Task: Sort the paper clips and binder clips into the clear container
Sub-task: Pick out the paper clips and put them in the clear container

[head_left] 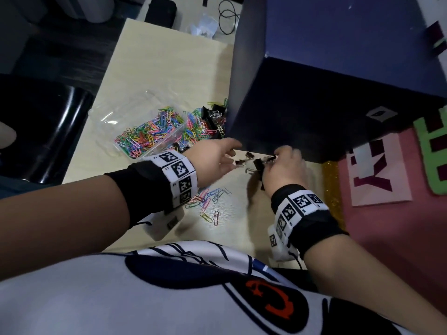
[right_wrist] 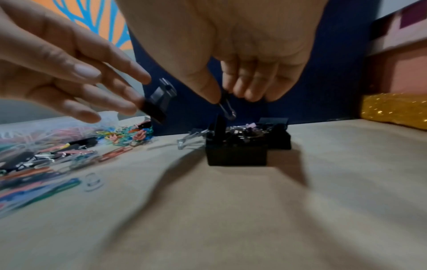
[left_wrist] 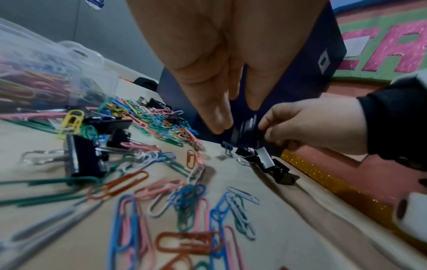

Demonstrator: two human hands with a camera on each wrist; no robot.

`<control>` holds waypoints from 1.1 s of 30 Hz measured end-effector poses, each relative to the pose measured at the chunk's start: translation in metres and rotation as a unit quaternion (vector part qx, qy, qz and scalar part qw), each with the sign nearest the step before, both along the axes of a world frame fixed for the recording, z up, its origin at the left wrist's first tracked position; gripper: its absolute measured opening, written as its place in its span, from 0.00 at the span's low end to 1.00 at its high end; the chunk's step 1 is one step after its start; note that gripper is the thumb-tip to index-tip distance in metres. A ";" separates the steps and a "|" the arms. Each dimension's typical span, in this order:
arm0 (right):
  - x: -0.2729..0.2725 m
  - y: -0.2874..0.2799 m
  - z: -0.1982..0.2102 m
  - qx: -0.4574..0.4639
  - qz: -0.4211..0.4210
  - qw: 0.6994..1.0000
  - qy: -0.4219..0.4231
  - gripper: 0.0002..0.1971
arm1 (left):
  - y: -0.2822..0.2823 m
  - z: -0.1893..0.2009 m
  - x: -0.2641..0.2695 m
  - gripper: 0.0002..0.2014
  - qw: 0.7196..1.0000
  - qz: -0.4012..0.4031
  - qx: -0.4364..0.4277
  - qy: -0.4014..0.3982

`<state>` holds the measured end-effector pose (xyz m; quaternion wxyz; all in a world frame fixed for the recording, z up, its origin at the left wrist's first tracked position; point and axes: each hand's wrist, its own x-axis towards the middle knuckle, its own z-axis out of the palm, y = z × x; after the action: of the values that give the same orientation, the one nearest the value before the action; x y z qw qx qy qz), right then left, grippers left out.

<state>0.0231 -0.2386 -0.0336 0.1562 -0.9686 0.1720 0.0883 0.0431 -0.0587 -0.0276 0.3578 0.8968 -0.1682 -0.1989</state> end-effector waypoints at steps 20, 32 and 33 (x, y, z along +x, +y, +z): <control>-0.012 0.073 -0.023 0.006 0.400 0.910 0.110 0.31 | 0.073 -0.033 -0.022 0.18 0.948 -0.100 0.264 -0.148; 0.004 0.066 -0.027 0.004 0.356 0.928 0.114 0.23 | 0.075 -0.033 -0.016 0.18 0.945 -0.058 0.302 -0.114; 0.001 0.066 -0.027 0.001 0.361 0.926 0.107 0.21 | 0.075 -0.033 -0.016 0.18 0.944 -0.050 0.304 -0.118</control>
<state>0.0245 -0.1726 -0.0604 0.0955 -0.9498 -0.1738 0.2421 0.0270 0.0163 -0.0611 0.0358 0.9703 -0.1853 -0.1512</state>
